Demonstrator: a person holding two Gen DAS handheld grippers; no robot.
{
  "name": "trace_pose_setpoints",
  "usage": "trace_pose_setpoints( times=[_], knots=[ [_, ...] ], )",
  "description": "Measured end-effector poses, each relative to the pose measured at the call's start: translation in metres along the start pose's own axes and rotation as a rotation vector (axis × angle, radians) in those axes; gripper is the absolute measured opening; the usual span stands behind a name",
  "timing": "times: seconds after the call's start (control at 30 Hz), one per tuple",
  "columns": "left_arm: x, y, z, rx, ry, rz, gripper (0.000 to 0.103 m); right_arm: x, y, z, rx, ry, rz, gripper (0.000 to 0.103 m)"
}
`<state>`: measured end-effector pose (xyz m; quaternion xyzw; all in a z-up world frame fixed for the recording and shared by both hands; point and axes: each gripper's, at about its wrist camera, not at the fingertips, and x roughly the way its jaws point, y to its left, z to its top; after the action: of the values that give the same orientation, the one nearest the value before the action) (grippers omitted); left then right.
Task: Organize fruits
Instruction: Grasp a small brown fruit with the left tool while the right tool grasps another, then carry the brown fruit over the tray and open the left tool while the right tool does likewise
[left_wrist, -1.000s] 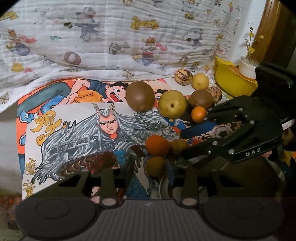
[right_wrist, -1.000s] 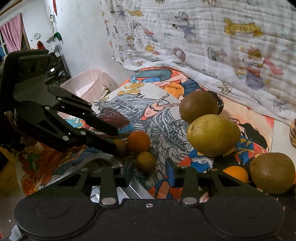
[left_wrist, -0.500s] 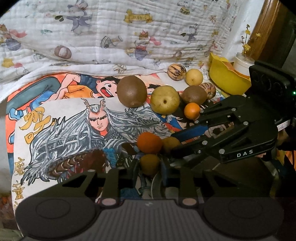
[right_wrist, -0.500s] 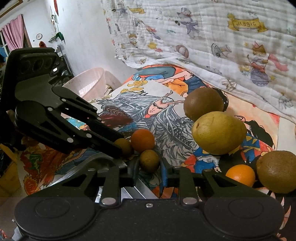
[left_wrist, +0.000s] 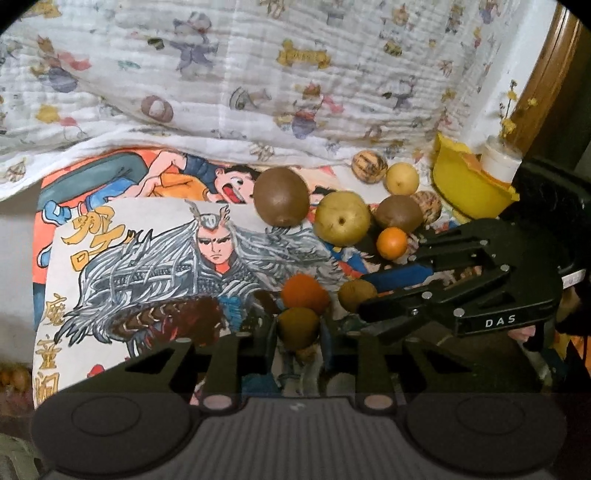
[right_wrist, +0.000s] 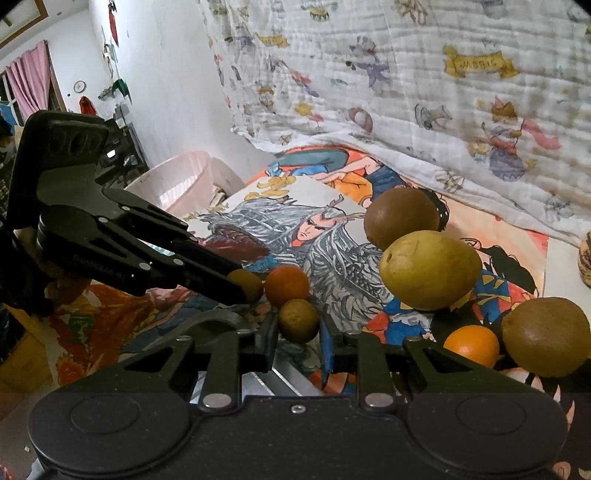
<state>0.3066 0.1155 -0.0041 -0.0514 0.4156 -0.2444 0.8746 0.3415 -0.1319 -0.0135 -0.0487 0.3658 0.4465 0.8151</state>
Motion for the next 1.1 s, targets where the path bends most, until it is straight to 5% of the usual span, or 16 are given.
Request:
trace_pose_setpoints(
  times=[0.47, 1.1],
  knots=[
    [-0.041, -0.057, -0.043, -0.05, -0.101, 0.042, 0.026, -0.061, 0.036, -0.028, -0.014, -0.037, 0.026, 0.026],
    [-0.077, -0.124, -0.123, 0.003, -0.028, 0.029, 0.027, -0.097, 0.099, -0.103, -0.042, 0.088, 0.092, 0.026]
  ],
)
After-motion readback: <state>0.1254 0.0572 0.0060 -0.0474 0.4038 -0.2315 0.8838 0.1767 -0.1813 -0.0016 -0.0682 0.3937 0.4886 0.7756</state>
